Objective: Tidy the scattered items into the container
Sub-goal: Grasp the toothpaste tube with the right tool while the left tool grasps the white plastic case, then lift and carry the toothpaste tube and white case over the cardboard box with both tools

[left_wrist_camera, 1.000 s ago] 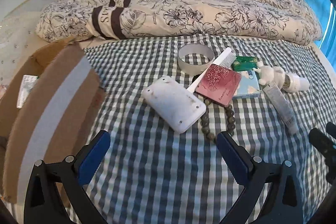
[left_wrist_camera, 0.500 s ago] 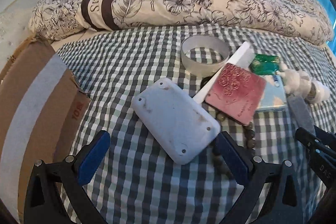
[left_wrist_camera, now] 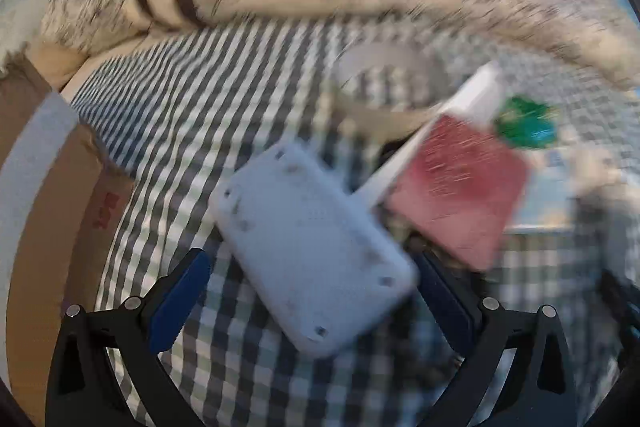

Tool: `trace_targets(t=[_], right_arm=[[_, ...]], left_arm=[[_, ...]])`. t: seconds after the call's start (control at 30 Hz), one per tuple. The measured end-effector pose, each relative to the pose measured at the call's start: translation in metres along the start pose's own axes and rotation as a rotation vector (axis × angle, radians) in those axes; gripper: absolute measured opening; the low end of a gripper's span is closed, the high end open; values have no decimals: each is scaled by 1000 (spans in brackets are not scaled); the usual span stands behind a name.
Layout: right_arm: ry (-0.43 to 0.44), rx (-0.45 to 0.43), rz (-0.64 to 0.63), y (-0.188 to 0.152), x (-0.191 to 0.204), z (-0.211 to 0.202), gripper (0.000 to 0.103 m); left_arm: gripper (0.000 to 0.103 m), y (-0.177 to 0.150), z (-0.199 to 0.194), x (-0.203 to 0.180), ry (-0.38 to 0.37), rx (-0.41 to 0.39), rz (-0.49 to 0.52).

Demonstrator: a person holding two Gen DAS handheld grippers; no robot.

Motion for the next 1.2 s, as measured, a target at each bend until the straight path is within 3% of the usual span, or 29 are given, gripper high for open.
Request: trace_targets(t=[0.07,0.13,0.17,0.2,0.4,0.57,0.67,0.87,1.07,1.2], right_arm=[[2,-3,-1,-1,1,-1,23],[0,-3,-3,-2,1,-1,23],[0,-4,-1,-2,0,-2,23],[3,-6,1,-2,-1,-2,23],[7,-20,-1,-3,0,-12,23],[19,-38,-4,-4,2,-26,23],[32,-43,1,-5,3,-34,23],[34,-46,-5,-8,5,-40,23],[26,-40,1,-8,2,-34,23],[24,-31,4,-9,0,-29,23]], left_arm=[[103,1,7,8,-42,25,-98],[103,2,7,12,-65,20,-134],[98,1,7,11,-71,21,-125],[84,1,4,9,-81,18,-108],[72,-6,-13,8,-92,10,-70],[67,-12,-44,6,-65,-57,-12],[66,-14,-58,11,-86,-75,-5],[67,0,-48,28,-85,-93,-46],[65,12,-19,40,-151,-21,-109],[59,5,-3,39,-146,18,-120]])
Point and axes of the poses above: each gripper's, at about its wrist camera, not at the fingertips, and z roughly the way its jaws point, x to its left, y to its top, the point moved 4 cm from there along z, roughly the way its jaws point, and after that the axes turned 10 degrees about -y, right-handed, at the moved point
